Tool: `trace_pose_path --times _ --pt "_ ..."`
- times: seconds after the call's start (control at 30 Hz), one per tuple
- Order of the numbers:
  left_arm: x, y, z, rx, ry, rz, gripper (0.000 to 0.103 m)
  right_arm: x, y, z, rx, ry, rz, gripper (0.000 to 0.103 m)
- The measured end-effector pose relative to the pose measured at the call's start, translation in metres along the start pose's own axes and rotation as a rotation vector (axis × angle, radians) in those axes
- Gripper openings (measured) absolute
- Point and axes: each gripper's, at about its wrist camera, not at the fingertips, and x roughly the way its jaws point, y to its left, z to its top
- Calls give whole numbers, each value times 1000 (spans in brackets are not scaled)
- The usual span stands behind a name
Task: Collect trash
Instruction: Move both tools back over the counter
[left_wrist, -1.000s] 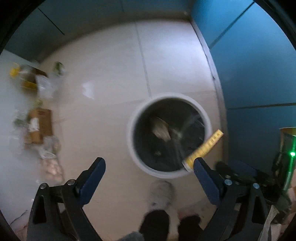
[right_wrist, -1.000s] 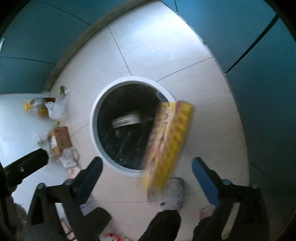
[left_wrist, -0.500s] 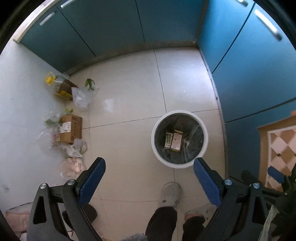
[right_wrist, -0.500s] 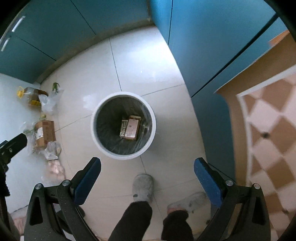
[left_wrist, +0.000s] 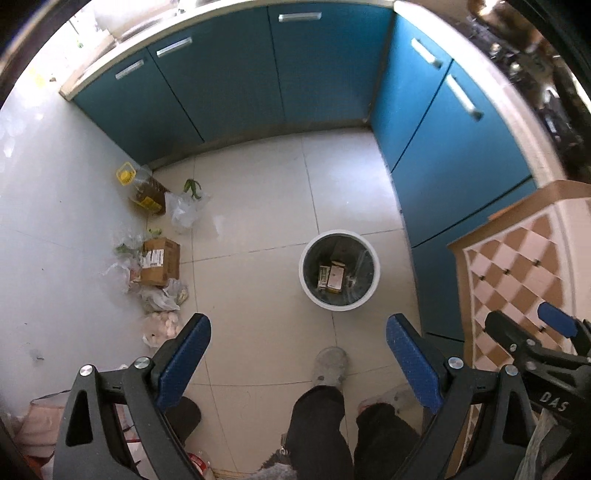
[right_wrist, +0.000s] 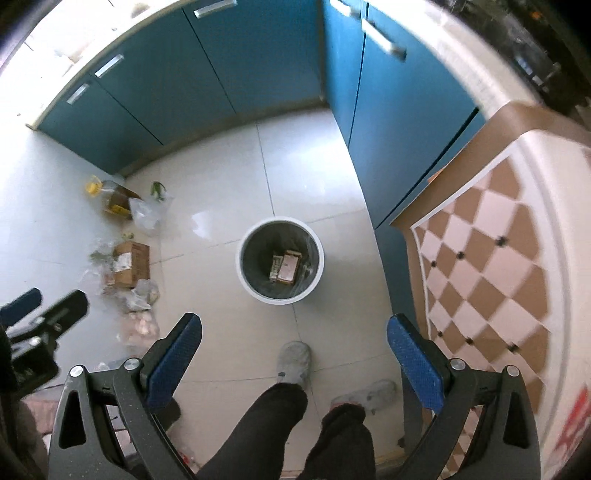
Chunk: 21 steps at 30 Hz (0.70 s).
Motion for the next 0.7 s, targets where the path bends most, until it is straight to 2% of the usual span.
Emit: trace_pose_path --times 0.2,0.37,0.4,0.53,0.7 --pt "-52 0 -15 23 -53 -4 97 -83 7 -22 5 -67 33 102" --pt "-105 -19 -19 45 -167 -4 97 -124 3 -41 23 -114 113 102" --pt "-116 -32 -18 70 -195 -14 103 -133 -2 -44 33 -123 126 102" --pt "-147 -86 -12 181 -272 -44 103 -166 -36 -56 107 -175 172 102" --pt "-164 -192 -17 361 -297 -123 103 -214 -127 -97 293 -265 144 102"
